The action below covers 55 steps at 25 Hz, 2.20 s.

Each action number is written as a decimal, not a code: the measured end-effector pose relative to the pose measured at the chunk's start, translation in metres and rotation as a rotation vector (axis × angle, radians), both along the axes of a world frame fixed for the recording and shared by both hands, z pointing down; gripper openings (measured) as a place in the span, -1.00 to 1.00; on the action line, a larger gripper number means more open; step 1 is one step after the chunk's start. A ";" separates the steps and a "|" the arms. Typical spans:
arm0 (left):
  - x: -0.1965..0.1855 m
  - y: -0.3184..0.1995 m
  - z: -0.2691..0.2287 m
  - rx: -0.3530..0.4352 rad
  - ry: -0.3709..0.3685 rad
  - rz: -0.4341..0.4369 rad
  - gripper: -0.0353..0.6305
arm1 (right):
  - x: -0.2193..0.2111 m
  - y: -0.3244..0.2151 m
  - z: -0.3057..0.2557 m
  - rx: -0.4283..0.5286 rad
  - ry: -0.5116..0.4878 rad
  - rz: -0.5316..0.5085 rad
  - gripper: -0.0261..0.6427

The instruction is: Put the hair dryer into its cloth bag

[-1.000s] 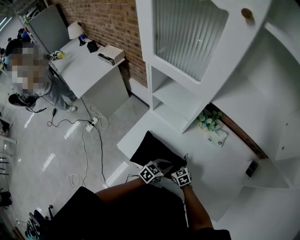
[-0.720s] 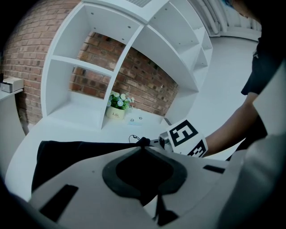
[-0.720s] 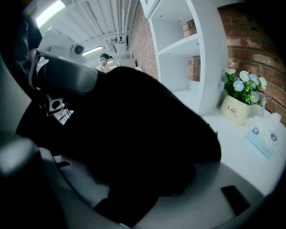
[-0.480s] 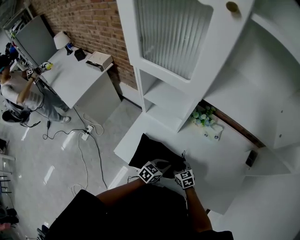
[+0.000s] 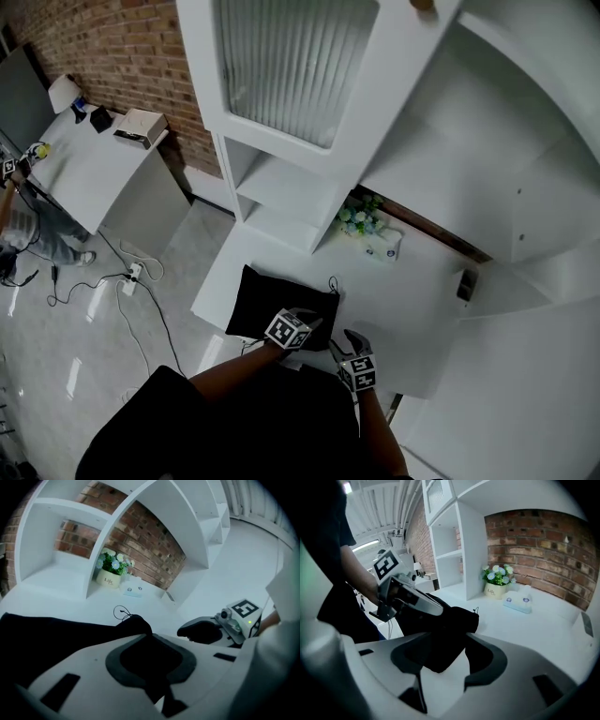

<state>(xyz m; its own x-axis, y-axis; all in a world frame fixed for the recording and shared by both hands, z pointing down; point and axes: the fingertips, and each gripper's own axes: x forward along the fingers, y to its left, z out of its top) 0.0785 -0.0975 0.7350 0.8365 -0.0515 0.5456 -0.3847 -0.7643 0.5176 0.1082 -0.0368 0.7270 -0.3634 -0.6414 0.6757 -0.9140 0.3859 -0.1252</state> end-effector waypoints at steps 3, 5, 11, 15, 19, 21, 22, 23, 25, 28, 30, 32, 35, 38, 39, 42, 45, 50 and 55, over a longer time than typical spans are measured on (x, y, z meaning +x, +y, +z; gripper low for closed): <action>0.008 -0.001 0.013 -0.013 -0.043 0.029 -0.78 | 0.002 0.014 -0.008 0.000 0.001 0.058 -0.22; 0.008 -0.001 0.016 0.018 -0.064 0.053 -0.74 | -0.002 0.022 -0.011 -0.004 -0.003 0.084 -0.22; 0.012 0.010 0.012 0.075 -0.031 0.109 -0.36 | -0.019 0.028 -0.010 -0.009 0.003 0.079 -0.22; 0.003 0.015 -0.005 0.101 0.004 0.065 -0.29 | -0.021 0.021 -0.026 0.025 0.005 0.099 -0.22; -0.011 0.010 -0.029 0.127 0.063 -0.014 -0.29 | -0.018 0.003 -0.056 0.105 -0.037 0.181 -0.22; -0.019 0.012 -0.039 0.135 0.082 -0.053 -0.29 | -0.016 -0.002 -0.070 0.135 -0.074 0.236 -0.22; -0.022 0.014 -0.044 0.134 0.090 -0.067 -0.29 | -0.014 -0.004 -0.076 0.150 -0.087 0.262 -0.22; -0.025 0.017 -0.049 0.133 0.100 -0.077 -0.29 | -0.012 -0.006 -0.083 0.167 -0.094 0.282 -0.22; -0.028 0.024 -0.060 0.141 0.124 -0.090 -0.29 | -0.011 -0.007 -0.099 0.206 -0.095 0.294 -0.22; -0.034 0.038 -0.088 0.191 0.173 -0.115 -0.39 | -0.015 -0.001 -0.124 0.253 -0.099 0.267 -0.22; -0.040 0.044 -0.110 0.200 0.213 -0.166 -0.65 | -0.019 0.005 -0.144 0.267 -0.124 0.261 -0.22; -0.046 0.053 -0.134 0.163 0.262 -0.236 -0.81 | -0.019 0.016 -0.162 0.299 -0.168 0.272 -0.22; -0.049 0.076 -0.171 0.179 0.303 -0.290 -0.84 | -0.015 0.046 -0.186 0.352 -0.252 0.296 -0.22; -0.046 0.112 -0.205 0.282 0.303 -0.315 -0.84 | -0.019 0.086 -0.213 0.399 -0.309 0.247 -0.23; -0.044 0.127 -0.214 0.318 0.307 -0.323 -0.84 | -0.020 0.102 -0.220 0.412 -0.317 0.220 -0.23; -0.036 0.179 -0.232 0.425 0.295 -0.345 -0.84 | -0.010 0.152 -0.235 0.464 -0.309 0.203 -0.23; -0.029 0.230 -0.246 0.493 0.299 -0.387 -0.84 | 0.007 0.197 -0.246 0.515 -0.309 0.247 -0.23; -0.028 0.310 -0.260 0.557 0.316 -0.458 -0.84 | 0.002 0.264 -0.253 0.536 -0.316 0.217 -0.24; -0.039 0.375 -0.259 0.593 0.245 -0.470 -0.84 | -0.026 0.329 -0.260 0.526 -0.361 0.162 -0.58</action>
